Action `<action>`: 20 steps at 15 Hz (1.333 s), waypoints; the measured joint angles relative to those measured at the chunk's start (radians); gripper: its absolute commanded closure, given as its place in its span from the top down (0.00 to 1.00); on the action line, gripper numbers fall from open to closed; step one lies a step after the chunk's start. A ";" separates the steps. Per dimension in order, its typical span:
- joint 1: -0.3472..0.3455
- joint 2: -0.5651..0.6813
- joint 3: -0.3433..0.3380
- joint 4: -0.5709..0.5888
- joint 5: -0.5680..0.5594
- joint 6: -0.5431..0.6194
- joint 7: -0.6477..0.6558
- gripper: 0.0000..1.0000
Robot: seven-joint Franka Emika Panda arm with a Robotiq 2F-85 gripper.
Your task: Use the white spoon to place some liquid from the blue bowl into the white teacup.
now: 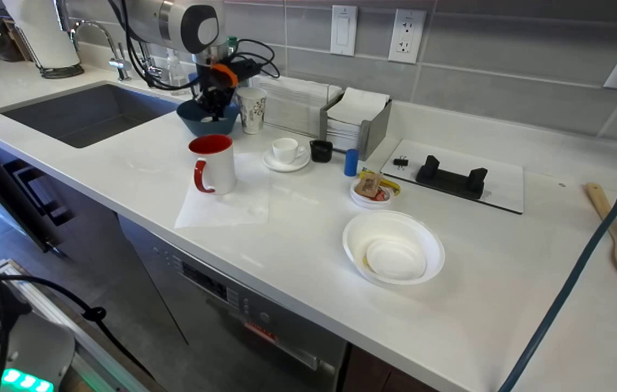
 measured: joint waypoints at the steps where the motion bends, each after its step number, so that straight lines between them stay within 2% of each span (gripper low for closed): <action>1: -0.003 0.000 0.002 0.000 0.007 0.000 -0.011 0.03; 15: -0.006 -0.011 0.012 0.000 0.030 0.000 -0.057 0.03; 20: -0.023 -0.038 0.015 -0.001 0.085 0.000 -0.096 0.03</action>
